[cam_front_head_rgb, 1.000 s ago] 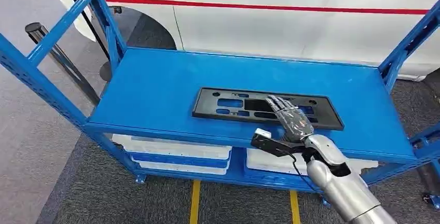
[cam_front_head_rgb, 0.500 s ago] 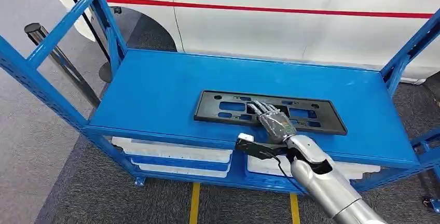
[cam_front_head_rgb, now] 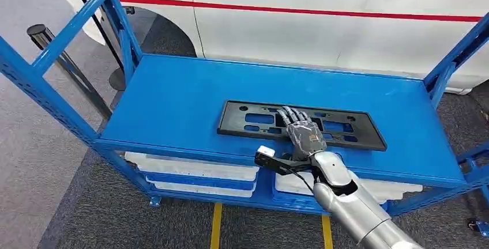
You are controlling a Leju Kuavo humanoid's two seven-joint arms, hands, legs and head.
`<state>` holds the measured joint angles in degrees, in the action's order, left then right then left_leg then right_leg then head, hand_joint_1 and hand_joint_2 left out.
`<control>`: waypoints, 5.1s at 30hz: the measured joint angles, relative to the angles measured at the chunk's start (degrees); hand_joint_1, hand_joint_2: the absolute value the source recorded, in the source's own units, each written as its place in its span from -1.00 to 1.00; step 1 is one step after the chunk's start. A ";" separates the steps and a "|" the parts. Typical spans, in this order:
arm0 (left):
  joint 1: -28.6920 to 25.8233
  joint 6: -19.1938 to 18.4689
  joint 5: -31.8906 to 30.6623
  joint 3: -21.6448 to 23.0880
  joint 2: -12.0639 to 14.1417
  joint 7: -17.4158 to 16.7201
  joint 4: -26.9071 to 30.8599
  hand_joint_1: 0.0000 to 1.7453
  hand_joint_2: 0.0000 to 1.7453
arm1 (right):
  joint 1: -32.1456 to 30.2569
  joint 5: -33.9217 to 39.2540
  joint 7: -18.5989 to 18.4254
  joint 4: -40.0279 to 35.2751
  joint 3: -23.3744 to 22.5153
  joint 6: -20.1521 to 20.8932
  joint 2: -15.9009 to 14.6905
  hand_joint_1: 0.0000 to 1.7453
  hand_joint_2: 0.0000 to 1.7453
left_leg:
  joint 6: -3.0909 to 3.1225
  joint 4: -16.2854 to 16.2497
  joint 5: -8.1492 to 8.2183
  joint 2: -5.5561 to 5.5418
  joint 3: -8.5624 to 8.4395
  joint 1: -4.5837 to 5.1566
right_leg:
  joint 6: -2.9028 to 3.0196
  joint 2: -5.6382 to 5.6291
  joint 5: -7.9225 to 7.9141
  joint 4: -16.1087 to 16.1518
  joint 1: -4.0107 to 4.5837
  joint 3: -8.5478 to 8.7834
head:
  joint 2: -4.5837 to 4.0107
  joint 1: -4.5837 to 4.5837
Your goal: Take the parts from the cabinet and place them on the table.
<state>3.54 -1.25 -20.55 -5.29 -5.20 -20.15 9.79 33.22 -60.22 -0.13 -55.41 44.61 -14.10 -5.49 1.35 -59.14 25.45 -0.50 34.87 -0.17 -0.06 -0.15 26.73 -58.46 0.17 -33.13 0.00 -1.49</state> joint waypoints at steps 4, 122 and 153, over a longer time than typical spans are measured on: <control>0.01 0.02 0.02 -0.33 -0.07 0.35 0.00 -1.00 -1.00 | -0.02 -0.33 -0.02 1.29 -0.09 -2.10 0.81 -1.00 1.00 | 0.00 0.01 0.00 0.05 -0.06 -0.06 | 0.00 -0.02 0.01 -0.03 0.04 -0.01 | 0.00 0.00; -0.33 -5.22 -4.37 -4.33 2.49 -0.06 0.00 -1.00 1.00 | -8.57 -20.63 1.05 -39.60 -2.36 -12.61 -12.44 1.00 1.00 | 0.98 2.37 2.03 0.53 -5.18 -0.14 | -1.17 0.17 -3.14 -1.21 -0.54 -4.97 | 0.00 -0.13; -0.29 -2.84 -11.14 -1.81 -0.35 -0.59 -0.09 -1.00 1.00 | -26.93 -20.48 1.92 -49.46 -13.11 -17.53 -23.02 1.00 1.00 | 1.34 2.02 3.13 0.56 -5.79 -0.22 | -1.99 0.15 -1.71 -2.44 -1.35 -5.66 | 0.00 0.04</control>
<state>3.25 -4.09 -31.69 -7.10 -5.55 -20.74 9.70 6.29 -80.70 1.79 -104.87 31.50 -31.63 -28.50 2.69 -57.12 28.58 0.06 29.08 -0.39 -2.05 0.00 25.03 -60.90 -1.17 -38.78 0.00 -1.44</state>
